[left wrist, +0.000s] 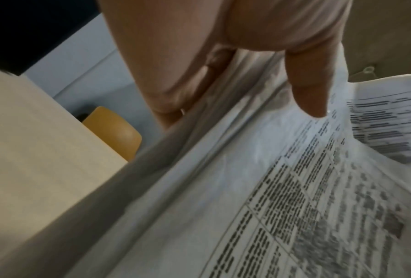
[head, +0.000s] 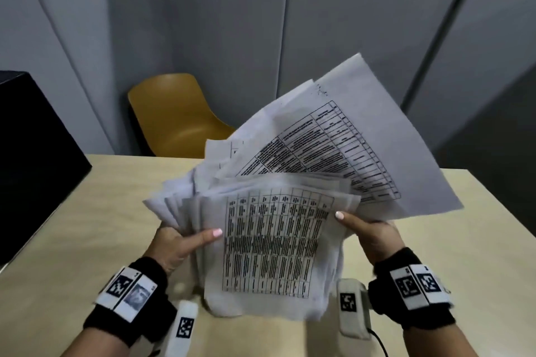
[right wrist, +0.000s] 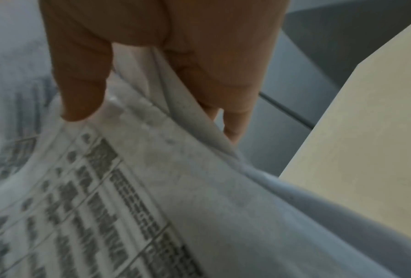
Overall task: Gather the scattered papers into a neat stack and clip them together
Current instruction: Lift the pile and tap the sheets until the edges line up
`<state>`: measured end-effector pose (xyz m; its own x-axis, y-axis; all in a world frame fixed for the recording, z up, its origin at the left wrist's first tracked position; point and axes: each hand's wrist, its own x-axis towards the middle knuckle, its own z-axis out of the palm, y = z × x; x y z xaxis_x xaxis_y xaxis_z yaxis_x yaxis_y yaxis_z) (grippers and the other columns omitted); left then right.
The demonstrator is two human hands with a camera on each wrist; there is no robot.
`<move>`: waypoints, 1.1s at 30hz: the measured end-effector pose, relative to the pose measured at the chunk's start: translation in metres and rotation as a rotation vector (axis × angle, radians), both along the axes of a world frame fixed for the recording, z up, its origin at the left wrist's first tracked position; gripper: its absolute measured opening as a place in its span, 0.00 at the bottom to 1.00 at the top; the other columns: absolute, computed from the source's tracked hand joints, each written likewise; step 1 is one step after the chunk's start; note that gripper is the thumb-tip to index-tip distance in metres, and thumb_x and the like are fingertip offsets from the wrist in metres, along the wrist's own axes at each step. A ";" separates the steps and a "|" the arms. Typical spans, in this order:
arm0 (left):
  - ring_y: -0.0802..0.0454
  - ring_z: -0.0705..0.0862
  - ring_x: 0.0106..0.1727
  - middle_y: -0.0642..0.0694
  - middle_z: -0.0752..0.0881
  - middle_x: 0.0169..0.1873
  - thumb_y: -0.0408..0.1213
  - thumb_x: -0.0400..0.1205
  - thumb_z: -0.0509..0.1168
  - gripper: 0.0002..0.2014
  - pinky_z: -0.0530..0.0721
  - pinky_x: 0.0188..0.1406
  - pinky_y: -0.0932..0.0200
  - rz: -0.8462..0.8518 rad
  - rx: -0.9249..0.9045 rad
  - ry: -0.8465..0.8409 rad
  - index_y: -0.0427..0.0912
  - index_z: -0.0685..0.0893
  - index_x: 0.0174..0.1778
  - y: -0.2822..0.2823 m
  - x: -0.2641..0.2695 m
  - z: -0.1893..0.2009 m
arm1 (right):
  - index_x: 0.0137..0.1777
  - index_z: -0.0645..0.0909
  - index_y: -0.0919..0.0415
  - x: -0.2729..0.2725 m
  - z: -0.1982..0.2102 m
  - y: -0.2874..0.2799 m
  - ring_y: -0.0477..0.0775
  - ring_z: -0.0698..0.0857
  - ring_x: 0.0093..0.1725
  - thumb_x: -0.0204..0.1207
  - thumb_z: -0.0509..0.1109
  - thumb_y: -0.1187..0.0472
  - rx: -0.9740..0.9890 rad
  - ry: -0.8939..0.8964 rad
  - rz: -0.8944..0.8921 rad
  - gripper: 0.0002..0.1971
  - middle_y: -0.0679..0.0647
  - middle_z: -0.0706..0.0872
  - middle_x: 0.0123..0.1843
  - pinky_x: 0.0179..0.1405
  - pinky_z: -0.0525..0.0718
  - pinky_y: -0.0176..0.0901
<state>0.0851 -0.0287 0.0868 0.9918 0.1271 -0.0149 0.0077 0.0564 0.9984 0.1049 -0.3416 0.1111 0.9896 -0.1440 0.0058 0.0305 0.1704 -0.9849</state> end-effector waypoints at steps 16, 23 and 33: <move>0.65 0.89 0.40 0.59 0.92 0.36 0.43 0.48 0.83 0.22 0.86 0.41 0.70 0.008 0.006 -0.267 0.51 0.92 0.39 0.009 0.005 0.022 | 0.53 0.87 0.53 0.008 0.004 0.005 0.56 0.85 0.60 0.41 0.87 0.48 0.225 -0.233 0.110 0.34 0.51 0.90 0.54 0.62 0.83 0.50; 0.64 0.90 0.42 0.61 0.92 0.38 0.53 0.40 0.84 0.30 0.85 0.41 0.71 -0.055 0.029 -0.260 0.56 0.91 0.39 -0.005 0.010 0.027 | 0.46 0.90 0.52 0.014 0.017 0.018 0.51 0.89 0.49 0.37 0.88 0.47 0.141 -0.275 0.205 0.32 0.50 0.93 0.45 0.50 0.88 0.44; 0.58 0.90 0.44 0.55 0.93 0.39 0.55 0.37 0.84 0.34 0.88 0.41 0.64 -0.082 -0.089 -0.157 0.55 0.92 0.41 0.002 0.011 0.015 | 0.53 0.86 0.58 0.017 0.003 0.009 0.52 0.88 0.50 0.43 0.87 0.49 0.299 -0.270 0.286 0.34 0.53 0.91 0.49 0.50 0.88 0.45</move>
<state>0.0957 -0.0265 0.1019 0.9898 0.0506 0.1334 -0.1396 0.1501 0.9788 0.1222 -0.3327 0.1136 0.9584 0.0990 0.2677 0.1889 0.4834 -0.8548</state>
